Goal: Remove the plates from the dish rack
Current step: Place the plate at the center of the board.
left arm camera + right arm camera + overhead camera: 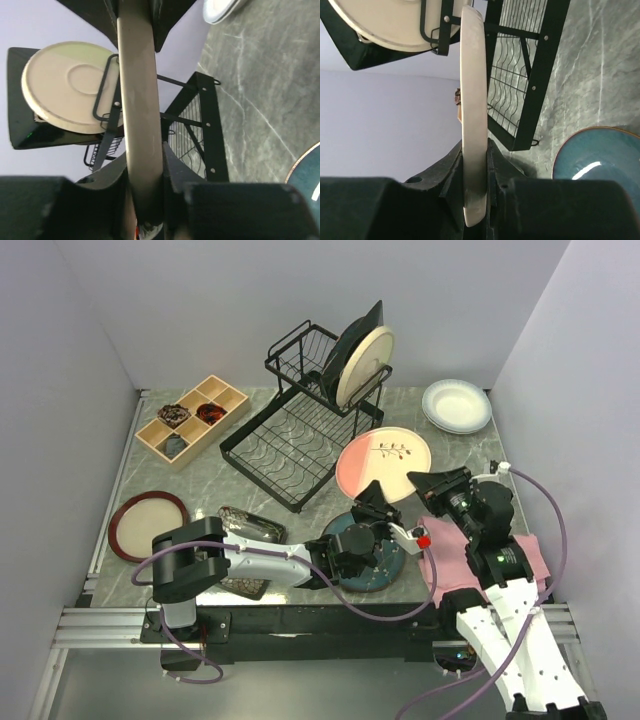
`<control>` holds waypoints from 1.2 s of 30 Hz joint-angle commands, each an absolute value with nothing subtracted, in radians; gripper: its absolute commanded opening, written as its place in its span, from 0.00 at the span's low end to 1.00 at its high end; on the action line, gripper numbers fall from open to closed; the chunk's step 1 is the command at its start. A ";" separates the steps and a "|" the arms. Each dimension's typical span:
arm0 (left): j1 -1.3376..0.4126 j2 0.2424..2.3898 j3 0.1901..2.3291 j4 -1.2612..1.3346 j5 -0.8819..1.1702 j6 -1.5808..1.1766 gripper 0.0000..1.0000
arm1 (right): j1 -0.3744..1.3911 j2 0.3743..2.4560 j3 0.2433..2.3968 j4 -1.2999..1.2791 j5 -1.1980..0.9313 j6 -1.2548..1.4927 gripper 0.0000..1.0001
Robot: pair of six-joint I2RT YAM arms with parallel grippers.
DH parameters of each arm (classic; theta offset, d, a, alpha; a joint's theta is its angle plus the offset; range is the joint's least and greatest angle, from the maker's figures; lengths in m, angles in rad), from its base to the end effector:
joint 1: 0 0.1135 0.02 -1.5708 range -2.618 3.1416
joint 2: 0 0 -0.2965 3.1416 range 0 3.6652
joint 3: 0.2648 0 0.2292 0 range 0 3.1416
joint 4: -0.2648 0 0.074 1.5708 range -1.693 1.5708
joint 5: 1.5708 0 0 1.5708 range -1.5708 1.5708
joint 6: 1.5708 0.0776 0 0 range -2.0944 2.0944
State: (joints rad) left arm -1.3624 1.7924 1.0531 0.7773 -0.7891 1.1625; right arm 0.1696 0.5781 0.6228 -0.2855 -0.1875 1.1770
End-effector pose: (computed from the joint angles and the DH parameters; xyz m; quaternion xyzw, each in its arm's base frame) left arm 0.1403 -0.3972 0.3029 0.5260 0.4582 0.1989 0.6883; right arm 0.1315 0.0372 0.3095 0.3276 0.7140 0.4407 0.4343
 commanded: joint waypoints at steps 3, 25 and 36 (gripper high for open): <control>-1.377 1.729 1.091 0.853 -0.745 1.034 0.44 | 0.167 0.537 0.557 -0.002 -0.308 1.226 0.00; -1.384 1.664 1.043 0.638 -0.672 0.576 0.99 | 0.088 0.514 0.514 0.059 -0.195 1.232 0.00; -1.282 1.329 0.950 0.276 -0.266 -0.182 0.99 | -0.192 0.638 0.497 0.049 -0.270 1.134 0.00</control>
State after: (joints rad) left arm -1.3502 1.4548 0.9676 0.3676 -0.4538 0.1486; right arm -0.1299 0.5926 0.4816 -0.1181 -0.2268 1.1637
